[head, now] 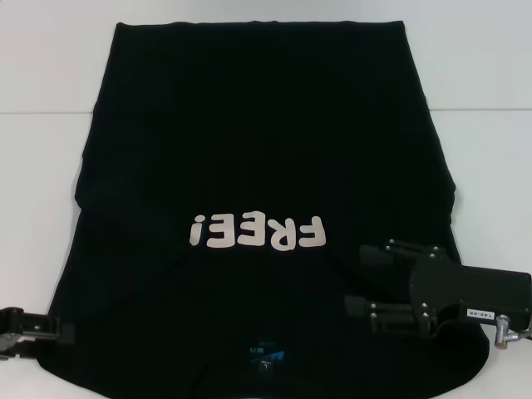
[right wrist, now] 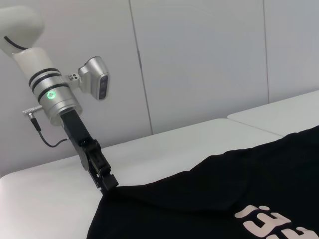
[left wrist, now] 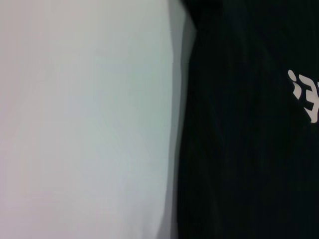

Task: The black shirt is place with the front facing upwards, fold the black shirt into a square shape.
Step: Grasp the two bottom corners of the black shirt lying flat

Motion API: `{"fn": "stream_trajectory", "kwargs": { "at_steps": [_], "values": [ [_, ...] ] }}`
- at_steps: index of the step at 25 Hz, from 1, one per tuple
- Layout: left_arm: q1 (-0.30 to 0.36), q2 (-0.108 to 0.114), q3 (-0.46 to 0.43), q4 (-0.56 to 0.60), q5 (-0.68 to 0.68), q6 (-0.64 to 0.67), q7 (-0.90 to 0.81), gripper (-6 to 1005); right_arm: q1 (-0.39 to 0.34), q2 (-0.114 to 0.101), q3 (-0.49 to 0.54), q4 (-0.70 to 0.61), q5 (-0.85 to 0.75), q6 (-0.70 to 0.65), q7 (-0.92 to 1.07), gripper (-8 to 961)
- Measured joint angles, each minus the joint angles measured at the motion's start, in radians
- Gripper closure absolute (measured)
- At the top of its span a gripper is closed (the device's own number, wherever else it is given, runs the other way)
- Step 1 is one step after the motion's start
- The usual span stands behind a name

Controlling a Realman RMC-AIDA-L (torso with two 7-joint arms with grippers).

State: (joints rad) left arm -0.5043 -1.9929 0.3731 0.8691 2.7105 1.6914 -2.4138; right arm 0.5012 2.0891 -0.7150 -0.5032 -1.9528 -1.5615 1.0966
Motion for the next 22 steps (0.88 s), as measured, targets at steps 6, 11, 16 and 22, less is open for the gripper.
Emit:
{"fn": "stream_trajectory", "kwargs": {
  "at_steps": [6, 11, 16, 22],
  "values": [
    [-0.002, -0.001, 0.02, -0.005, 0.002, -0.005, 0.001, 201, 0.001, 0.0, 0.0, 0.0, 0.001, -0.001, 0.0, 100],
    [-0.005, -0.001, 0.022, -0.006, 0.001, -0.003, 0.005, 201, 0.002, 0.0, 0.0, 0.0, 0.002, -0.003, 0.0, 100],
    [-0.012, 0.002, 0.029, -0.001, 0.001, 0.007, 0.019, 260, 0.002, 0.0, 0.001, 0.0, 0.002, -0.003, 0.0, 100],
    [-0.013, -0.001, 0.06, 0.004, 0.008, -0.004, 0.039, 349, 0.004, -0.001, 0.003, -0.007, 0.005, -0.003, 0.001, 100]
  ]
}}
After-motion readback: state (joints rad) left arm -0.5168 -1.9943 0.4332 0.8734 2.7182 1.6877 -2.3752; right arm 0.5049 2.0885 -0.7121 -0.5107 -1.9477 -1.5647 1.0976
